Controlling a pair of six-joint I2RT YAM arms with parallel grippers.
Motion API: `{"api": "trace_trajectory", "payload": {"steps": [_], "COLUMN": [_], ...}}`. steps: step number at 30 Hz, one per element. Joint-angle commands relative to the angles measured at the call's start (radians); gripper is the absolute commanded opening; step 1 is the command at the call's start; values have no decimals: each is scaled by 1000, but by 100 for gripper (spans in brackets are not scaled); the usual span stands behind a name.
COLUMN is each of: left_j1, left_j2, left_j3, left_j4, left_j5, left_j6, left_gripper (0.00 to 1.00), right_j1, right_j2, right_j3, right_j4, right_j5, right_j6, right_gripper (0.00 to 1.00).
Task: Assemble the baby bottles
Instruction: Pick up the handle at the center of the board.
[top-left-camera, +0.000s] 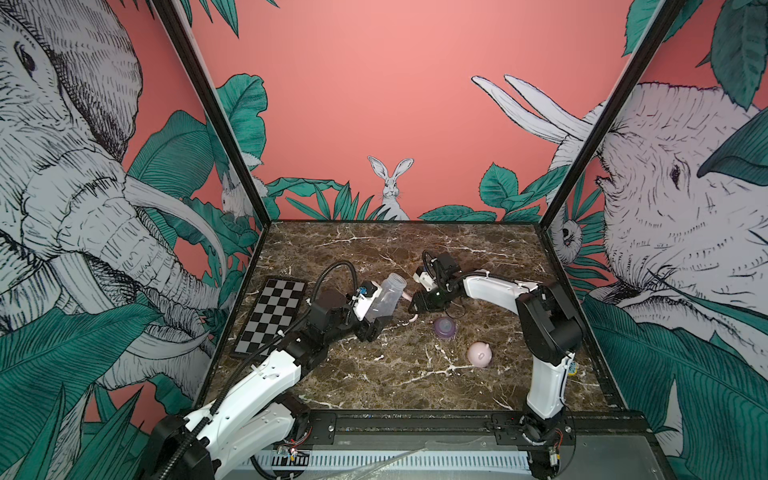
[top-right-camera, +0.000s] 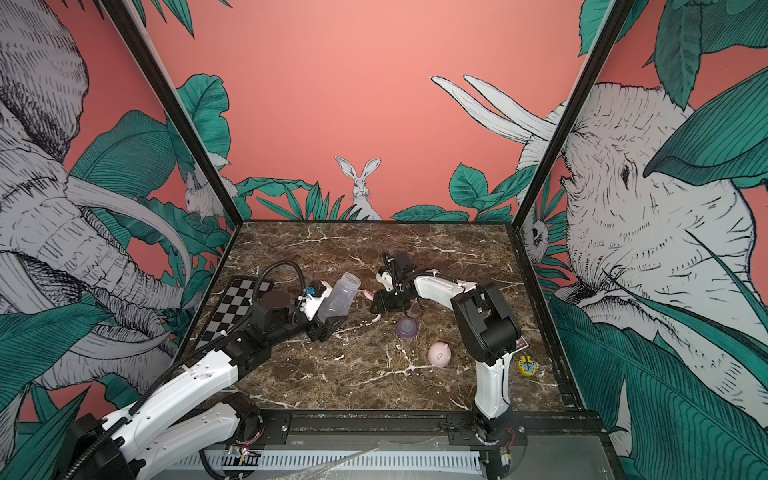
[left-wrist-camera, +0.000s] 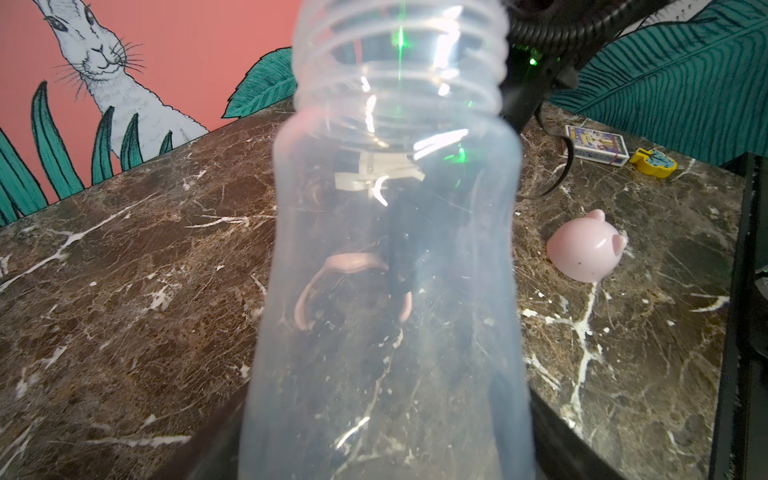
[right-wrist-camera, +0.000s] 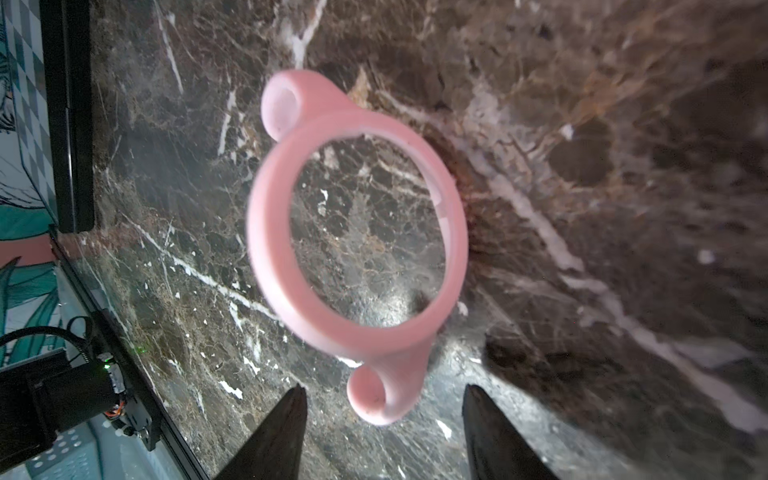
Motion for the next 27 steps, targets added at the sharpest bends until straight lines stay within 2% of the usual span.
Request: {"api": "trace_trajectory", "payload": {"steps": [1,8,12,23,27], "left_j1": [-5,-4,-5,-5,-4], "left_j2": [5,3,2,-7,-9], "left_j3": [34,32,34,33,28], "left_j4": [12,18,12,6,6], "left_j5": [22,20,20,12,11], "left_j6": [9,4,6,9,8], "left_gripper": [60,60,60,60,60], "right_j1": [-28,-66,-76,-86,-89], "right_j2": [17,57,78,129,142], "right_j3": [-50,-142,-161,-171,-177], "right_j4": [148,390,462,529,545], "right_j5": [-105,-257,-285,-341,-353], "right_j6": [66,161,204,229,238], "right_gripper": [60,60,60,52,46]}}
